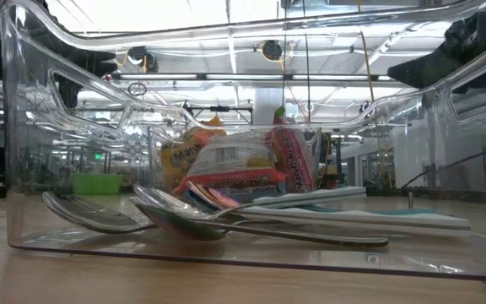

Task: Pick & Place Food Item
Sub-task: Return to Home Position

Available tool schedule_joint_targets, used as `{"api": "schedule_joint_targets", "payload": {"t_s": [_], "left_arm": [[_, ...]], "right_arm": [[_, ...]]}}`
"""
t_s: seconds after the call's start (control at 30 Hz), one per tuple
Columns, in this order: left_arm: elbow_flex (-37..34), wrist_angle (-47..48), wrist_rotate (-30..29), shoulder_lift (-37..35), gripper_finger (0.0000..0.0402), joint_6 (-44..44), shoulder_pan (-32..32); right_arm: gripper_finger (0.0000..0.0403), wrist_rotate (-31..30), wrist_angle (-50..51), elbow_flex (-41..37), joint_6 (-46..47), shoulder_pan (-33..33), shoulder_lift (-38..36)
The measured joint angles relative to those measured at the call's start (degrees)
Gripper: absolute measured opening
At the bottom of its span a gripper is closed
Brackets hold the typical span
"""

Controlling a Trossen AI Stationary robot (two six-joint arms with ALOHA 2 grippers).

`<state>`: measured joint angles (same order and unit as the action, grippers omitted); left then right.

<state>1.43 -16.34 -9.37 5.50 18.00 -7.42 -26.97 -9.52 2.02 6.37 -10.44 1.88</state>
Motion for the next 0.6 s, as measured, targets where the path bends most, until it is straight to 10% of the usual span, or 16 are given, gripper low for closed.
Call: {"api": "schedule_joint_targets", "payload": {"t_s": [0.6], "left_arm": [[0.0, 10.9, -1.4, 0.1, 0.0127, -3.2, 0.0]], "right_arm": [[0.0002, 0.0, 3.2, -0.1, 0.0, 0.0, 0.0]]}}
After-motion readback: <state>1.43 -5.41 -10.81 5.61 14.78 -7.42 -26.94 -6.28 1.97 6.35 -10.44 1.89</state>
